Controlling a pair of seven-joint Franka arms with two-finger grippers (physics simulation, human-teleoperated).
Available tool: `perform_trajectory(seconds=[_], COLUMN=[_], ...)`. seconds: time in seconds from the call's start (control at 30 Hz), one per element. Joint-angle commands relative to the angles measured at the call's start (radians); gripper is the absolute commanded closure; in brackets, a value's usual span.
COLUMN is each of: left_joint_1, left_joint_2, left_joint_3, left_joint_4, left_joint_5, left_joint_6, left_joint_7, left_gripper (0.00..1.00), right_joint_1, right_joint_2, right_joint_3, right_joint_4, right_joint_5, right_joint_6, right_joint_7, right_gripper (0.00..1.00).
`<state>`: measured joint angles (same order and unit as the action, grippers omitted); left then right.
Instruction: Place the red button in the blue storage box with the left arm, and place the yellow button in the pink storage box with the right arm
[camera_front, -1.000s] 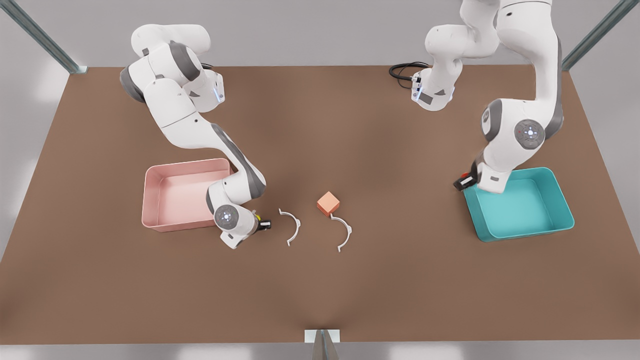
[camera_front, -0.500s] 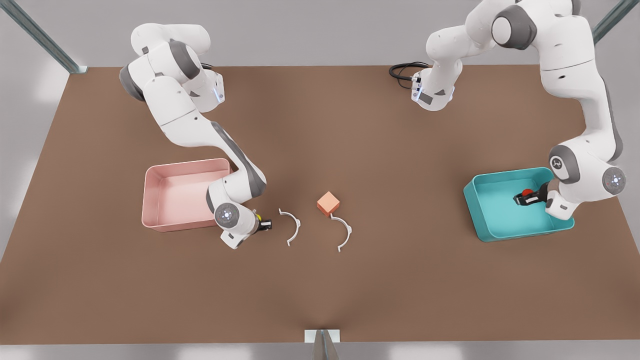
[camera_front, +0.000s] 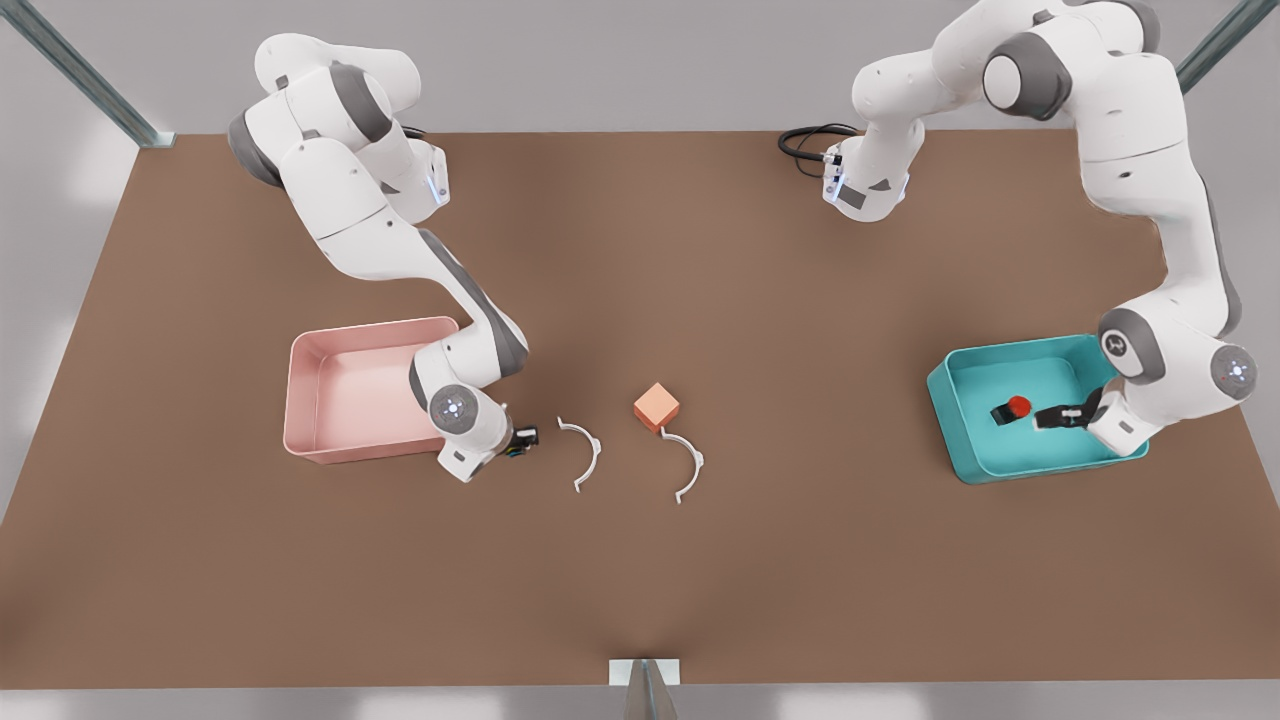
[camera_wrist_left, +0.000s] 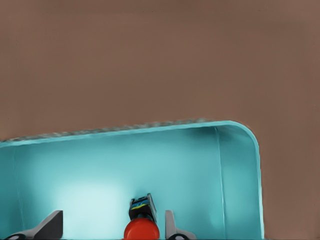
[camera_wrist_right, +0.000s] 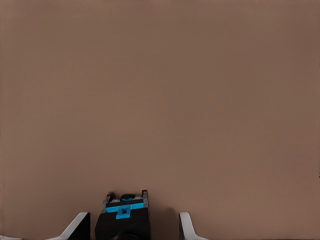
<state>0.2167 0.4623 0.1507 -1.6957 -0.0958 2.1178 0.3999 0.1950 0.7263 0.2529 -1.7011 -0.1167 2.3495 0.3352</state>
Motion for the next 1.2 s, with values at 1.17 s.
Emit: perform_trajectory(seconds=[1.17], left_joint_1=[-0.365], left_joint_2=[-0.209], left_joint_3=[-0.095], left_joint_4=[0.318], left_joint_5=[0.114], left_joint_6=[-0.588], left_joint_7=[-0.297], left_gripper=[0.00], right_joint_1=[-0.184], right_joint_2=[-0.533], right_joint_3=[0.029], right_joint_4=[-0.419], right_joint_5=[0.008], right_joint_6=[-0.151], right_joint_7=[-0.235], right_gripper=[0.29])
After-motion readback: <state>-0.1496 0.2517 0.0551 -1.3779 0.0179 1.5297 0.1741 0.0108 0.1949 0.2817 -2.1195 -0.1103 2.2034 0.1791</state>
